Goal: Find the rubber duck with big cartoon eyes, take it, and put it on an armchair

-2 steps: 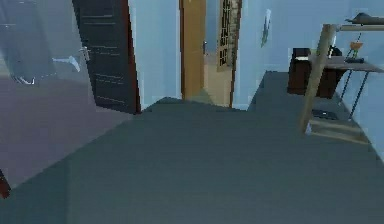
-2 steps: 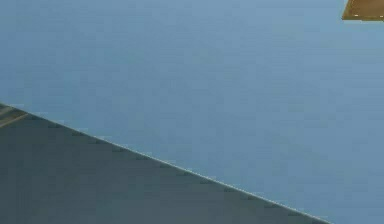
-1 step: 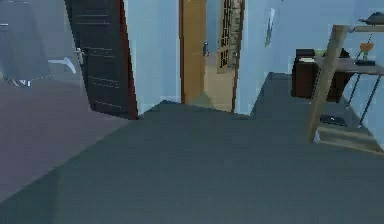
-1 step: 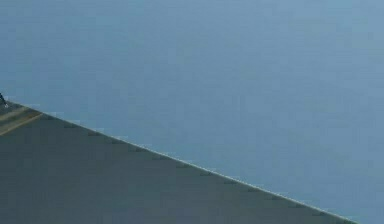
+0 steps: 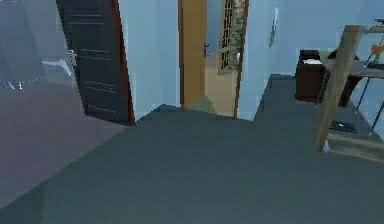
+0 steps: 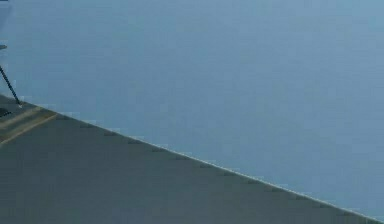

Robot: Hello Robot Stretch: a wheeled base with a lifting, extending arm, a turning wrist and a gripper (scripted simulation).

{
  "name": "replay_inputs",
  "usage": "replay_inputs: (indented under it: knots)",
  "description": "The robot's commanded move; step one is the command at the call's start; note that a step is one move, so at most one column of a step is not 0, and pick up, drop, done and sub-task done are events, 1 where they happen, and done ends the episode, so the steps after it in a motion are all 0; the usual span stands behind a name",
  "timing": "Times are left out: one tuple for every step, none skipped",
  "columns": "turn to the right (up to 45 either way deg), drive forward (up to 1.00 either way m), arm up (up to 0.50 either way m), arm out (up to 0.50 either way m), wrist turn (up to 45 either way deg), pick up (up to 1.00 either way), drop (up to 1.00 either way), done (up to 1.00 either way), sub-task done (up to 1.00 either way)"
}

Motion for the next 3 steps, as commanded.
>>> replay_inputs:
  knots:
    - [45.0, 0.00, 0.00, 0.00, 0.0, 0.00, 0.00, 0.00, 0.00]
    - [24.0, 0.00, 0.00, 0.00, 0.0, 0.00, 0.00, 0.00, 0.00]
    - [0.0, 0.05, 0.00, 0.00, 0.0, 0.00, 0.00, 0.00, 0.00]
